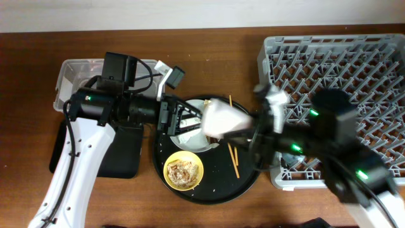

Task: Sort waste into correct bins and load items into the dishwasher rack
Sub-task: 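Pass the pink cup from the left to the right gripper, then place the pink cup into the dish rack with the right gripper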

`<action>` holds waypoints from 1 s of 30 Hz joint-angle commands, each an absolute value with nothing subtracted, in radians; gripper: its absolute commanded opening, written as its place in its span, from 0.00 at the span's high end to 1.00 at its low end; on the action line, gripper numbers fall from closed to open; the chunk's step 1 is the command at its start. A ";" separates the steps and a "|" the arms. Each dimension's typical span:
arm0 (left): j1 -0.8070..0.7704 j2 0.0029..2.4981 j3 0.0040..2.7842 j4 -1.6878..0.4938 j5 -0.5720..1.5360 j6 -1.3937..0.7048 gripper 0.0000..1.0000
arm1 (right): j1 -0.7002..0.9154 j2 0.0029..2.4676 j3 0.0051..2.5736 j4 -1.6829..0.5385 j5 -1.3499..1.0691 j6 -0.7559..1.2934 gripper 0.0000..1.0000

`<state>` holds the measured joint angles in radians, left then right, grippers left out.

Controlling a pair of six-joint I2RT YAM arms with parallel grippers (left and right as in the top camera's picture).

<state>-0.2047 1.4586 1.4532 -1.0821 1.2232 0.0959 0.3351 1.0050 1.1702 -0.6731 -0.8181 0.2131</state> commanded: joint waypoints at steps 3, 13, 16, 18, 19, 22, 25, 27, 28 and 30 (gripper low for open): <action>-0.213 1.442 1.463 -1.165 0.938 0.099 0.00 | -0.014 0.847 1.173 -1.142 0.084 0.327 0.44; -0.213 1.442 1.463 -1.168 0.934 0.099 0.01 | -0.327 1.331 1.169 -1.148 -0.019 0.334 0.44; -0.213 1.442 1.463 -1.169 0.934 0.099 0.01 | -0.327 1.432 1.169 -1.130 -0.020 0.335 0.40; -0.213 1.442 1.463 -1.172 0.934 0.099 0.00 | -0.329 1.454 1.169 -1.134 -0.010 0.355 0.18; -0.213 1.442 1.463 -1.172 0.935 0.099 0.01 | -0.329 1.451 1.172 -1.135 -0.012 0.373 0.10; -0.213 1.442 1.463 -1.172 0.953 0.099 0.01 | -0.327 1.404 1.210 -1.157 -0.051 0.371 0.08; -0.213 1.442 1.463 -1.171 0.929 0.104 0.01 | -0.325 1.271 1.247 -1.166 -0.204 0.305 0.08; -0.213 1.442 1.463 -1.171 0.888 0.104 0.04 | -0.279 1.133 1.247 -1.163 -0.308 0.239 0.11; -0.214 1.442 1.463 -1.170 0.864 0.103 0.07 | -0.237 1.081 1.247 -1.163 -0.307 0.239 0.12; -0.243 1.442 1.463 -1.168 0.731 0.102 0.11 | -0.111 0.987 1.247 -1.150 -0.305 0.239 0.13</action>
